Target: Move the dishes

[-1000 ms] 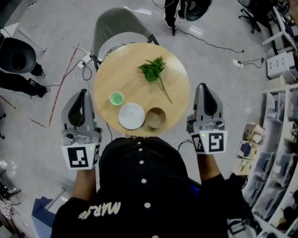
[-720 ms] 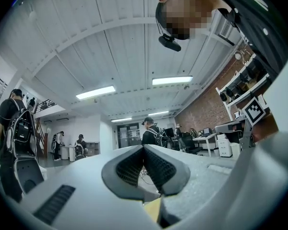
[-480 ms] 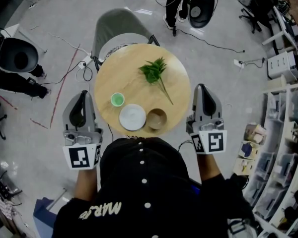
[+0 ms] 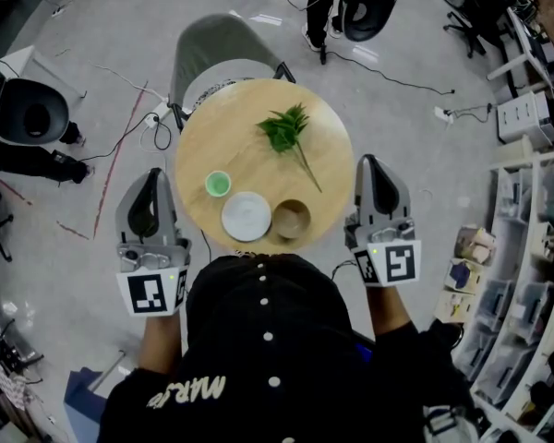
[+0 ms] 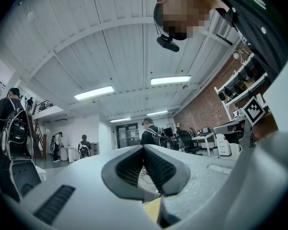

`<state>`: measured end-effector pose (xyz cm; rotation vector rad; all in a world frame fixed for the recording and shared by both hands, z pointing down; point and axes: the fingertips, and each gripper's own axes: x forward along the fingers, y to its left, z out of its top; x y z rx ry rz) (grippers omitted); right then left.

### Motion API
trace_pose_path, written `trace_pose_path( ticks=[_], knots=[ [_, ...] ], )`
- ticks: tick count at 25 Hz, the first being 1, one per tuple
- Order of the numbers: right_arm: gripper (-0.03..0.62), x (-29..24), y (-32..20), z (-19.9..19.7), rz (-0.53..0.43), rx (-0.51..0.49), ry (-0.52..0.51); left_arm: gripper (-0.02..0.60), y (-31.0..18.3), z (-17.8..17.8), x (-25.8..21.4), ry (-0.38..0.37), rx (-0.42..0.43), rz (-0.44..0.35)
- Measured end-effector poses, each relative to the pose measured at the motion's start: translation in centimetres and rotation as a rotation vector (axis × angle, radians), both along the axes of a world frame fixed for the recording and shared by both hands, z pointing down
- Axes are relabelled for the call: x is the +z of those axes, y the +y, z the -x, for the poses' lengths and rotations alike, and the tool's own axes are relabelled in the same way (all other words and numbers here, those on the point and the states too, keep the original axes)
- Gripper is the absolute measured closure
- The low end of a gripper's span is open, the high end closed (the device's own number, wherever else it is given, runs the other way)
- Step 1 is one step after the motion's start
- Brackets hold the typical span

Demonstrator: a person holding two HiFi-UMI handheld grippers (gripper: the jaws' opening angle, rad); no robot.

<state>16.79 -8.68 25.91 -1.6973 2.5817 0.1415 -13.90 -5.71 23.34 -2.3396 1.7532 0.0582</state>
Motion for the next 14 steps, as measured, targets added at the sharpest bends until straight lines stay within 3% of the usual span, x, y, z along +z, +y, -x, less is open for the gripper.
trace_pose_path(
  ticks=[14],
  knots=[
    [0.591, 0.26, 0.08, 0.39, 0.007, -0.001, 0.007, 0.578, 0.37, 0.01, 0.38, 0.01, 0.005, 0.002]
  ],
)
